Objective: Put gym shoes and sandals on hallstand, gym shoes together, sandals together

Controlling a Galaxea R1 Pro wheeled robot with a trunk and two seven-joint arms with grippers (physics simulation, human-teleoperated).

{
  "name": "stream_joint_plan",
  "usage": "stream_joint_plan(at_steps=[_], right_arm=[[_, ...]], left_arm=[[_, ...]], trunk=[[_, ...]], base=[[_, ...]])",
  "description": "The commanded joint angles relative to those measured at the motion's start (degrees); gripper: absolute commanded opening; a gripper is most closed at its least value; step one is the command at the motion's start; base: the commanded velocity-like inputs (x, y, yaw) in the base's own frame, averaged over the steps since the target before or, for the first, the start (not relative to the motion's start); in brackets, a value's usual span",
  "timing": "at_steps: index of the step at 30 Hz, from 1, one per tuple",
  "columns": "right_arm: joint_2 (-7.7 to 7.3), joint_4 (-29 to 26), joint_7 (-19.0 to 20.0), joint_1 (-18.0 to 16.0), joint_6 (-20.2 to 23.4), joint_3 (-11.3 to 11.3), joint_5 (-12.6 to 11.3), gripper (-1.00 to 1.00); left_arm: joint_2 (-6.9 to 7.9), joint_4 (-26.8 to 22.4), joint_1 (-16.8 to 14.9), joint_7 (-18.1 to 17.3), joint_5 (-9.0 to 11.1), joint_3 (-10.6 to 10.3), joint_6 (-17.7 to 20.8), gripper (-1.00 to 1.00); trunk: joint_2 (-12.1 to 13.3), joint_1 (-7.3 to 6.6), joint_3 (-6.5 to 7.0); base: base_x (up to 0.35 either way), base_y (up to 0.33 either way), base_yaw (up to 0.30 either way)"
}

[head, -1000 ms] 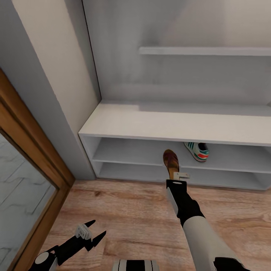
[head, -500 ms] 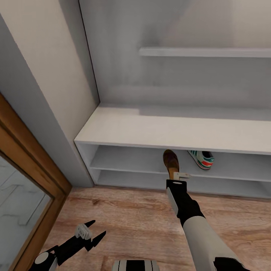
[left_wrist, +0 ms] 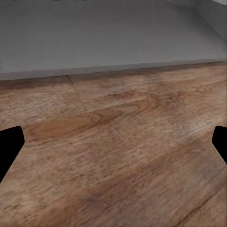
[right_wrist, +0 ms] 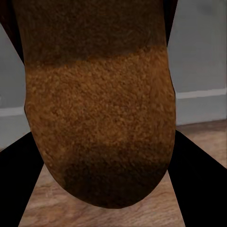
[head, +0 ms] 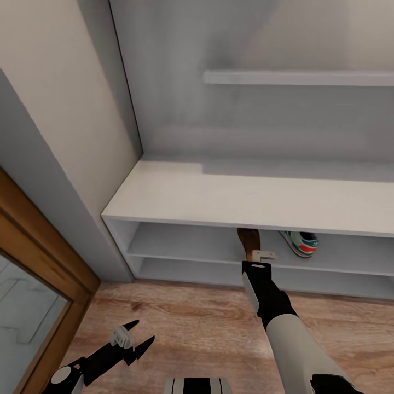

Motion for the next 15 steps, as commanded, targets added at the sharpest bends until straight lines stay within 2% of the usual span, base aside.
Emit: stream_joint_plan(at_steps=[1, 10, 15], right_arm=[[0.07, -0.1, 0.1, 0.0, 0.5, -0.2, 0.6, -1.0], [0.07, -0.1, 0.1, 0.0, 0.5, -0.2, 0.6, -1.0], [0.07, -0.1, 0.1, 0.0, 0.5, -0.2, 0.6, -1.0]], left_arm=[[0.0, 0.0, 0.0, -0.3, 0.0, 0.1, -0.2, 1.0], [-0.01, 0.0, 0.0, -0.3, 0.0, 0.1, -0.1, 1.0], [-0.05, 0.0, 0.0, -0.3, 0.0, 0.1, -0.1, 1.0]], trunk=[[0.0, 0.0, -0.04], [0.0, 0.0, -0.04], [0.0, 0.0, -0.04]], base=[[0.044, 0.0, 0.0], [0.028, 0.0, 0.0], [0.194, 0.0, 0.0]])
